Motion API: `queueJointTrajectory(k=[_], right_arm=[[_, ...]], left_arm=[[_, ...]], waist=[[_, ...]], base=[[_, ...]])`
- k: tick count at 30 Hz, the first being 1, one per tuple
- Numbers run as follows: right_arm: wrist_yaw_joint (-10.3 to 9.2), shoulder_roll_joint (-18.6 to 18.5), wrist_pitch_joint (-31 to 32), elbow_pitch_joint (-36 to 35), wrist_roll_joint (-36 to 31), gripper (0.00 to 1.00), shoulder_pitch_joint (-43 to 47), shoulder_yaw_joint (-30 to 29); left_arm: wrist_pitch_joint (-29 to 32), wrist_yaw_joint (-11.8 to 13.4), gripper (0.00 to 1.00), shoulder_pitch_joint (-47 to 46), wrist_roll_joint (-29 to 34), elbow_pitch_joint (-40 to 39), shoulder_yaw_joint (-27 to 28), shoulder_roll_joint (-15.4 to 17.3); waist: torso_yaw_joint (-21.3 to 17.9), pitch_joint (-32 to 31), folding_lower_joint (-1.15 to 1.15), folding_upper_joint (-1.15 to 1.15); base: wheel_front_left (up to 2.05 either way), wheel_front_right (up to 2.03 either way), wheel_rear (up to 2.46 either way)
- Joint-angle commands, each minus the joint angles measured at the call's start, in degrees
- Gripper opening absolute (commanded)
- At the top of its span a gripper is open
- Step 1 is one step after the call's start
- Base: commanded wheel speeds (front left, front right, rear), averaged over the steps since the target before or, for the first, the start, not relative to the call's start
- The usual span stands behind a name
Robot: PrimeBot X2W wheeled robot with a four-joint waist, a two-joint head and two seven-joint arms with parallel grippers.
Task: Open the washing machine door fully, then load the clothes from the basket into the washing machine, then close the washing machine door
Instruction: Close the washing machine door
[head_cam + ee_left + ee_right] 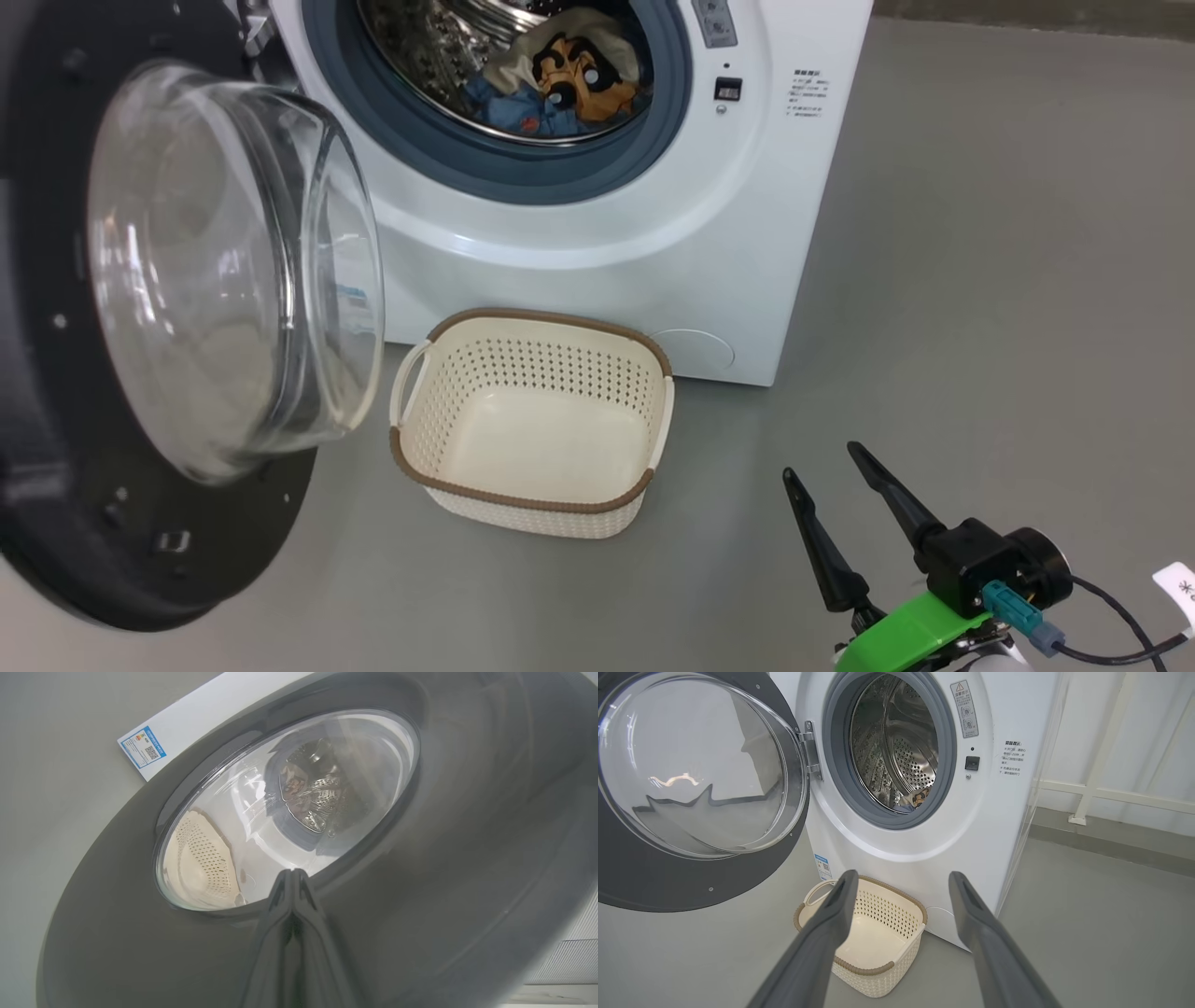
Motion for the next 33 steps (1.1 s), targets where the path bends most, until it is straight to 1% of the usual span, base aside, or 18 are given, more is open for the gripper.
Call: queueJointTrajectory(k=[1, 11, 16, 24, 33], right_arm=[[0.09, 0.43, -0.28, -1.17, 0.36, 1.0, -0.06, 1.16], [0.09, 0.71, -0.28, -0.62, 0.6, 1.0, 0.56, 1.75], [0.09, 0.79, -0.28, -0.64, 0.76, 1.0, 0.88, 1.55], [0.09, 0.86, -0.28, -1.02, 0.86, 1.0, 1.3, 1.11], [0.09, 0.89, -0.28, -1.52, 1.54, 1.0, 0.53, 0.52]], left_arm=[[1.03, -0.56, 0.0, 0.29, -0.78, -2.94, 0.98, 1.64], [1.63, 0.36, 0.0, 4.09, -2.58, -10.77, 0.3, -3.96], [0.91, 0.25, 0.0, 5.94, -2.24, -13.75, -0.46, -6.26], [-0.33, 0.15, 0.0, 6.99, -2.77, -15.86, -1.65, -10.56], [-2.75, -0.06, 0.0, 6.84, -3.9, -16.41, -3.06, -15.22]], waist=[[-0.35, -0.36, 0.0, 0.0], [-2.06, -2.14, 0.0, 0.0], [-3.2, -2.62, 0.0, 0.0], [-5.32, -2.75, 0.0, 0.0], [-8.2, -0.98, 0.0, 0.0]], base=[[0.0, 0.0, 0.0], [0.0, 0.0, 0.0], [0.0, 0.0, 0.0], [0.0, 0.0, 0.0], [0.0, 0.0, 0.0]])
